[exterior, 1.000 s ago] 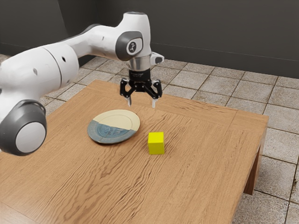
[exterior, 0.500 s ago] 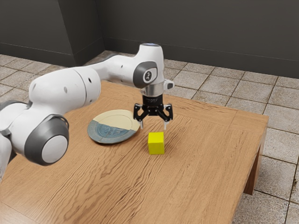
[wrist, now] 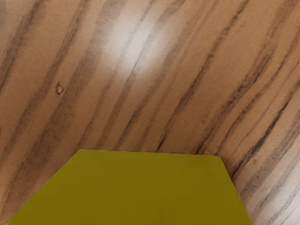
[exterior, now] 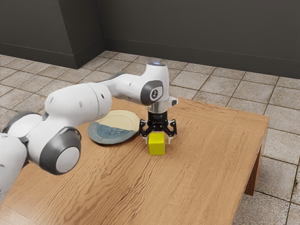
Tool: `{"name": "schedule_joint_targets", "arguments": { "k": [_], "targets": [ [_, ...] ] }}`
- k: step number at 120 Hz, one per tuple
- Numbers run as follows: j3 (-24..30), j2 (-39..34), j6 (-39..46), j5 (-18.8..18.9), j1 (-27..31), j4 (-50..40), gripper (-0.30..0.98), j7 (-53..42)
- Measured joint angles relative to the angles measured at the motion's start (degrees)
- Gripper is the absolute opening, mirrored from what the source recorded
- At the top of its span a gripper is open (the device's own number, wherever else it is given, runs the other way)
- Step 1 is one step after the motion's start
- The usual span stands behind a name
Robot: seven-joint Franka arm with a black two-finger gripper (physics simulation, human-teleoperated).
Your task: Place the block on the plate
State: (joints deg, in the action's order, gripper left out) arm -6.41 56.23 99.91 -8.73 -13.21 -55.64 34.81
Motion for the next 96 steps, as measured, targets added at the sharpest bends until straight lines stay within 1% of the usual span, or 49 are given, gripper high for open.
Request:
{"name": "schedule_joint_targets", "arguments": {
  "k": [18, 47, 69, 77, 96],
  "targets": [
    [0.07, 0.50, 0.10, -0.04, 0.00, 0.15, 0.68, 0.50],
    [-0.21, 0.50, -0.38, -0.05, 0.01, 0.16, 0.48, 1.07],
    [-0.45, 0.24, -0.72, 0.17, 0.01, 0.17, 0.43, 1.39],
    [-0.49, -0.30, -0.96, 0.31, -0.01, 0.14, 0.38, 1.49],
    [-0.51, -2.76, -1.58, 0.69, -0.05, 0.00, 0.37, 1.69]
  ]
}}
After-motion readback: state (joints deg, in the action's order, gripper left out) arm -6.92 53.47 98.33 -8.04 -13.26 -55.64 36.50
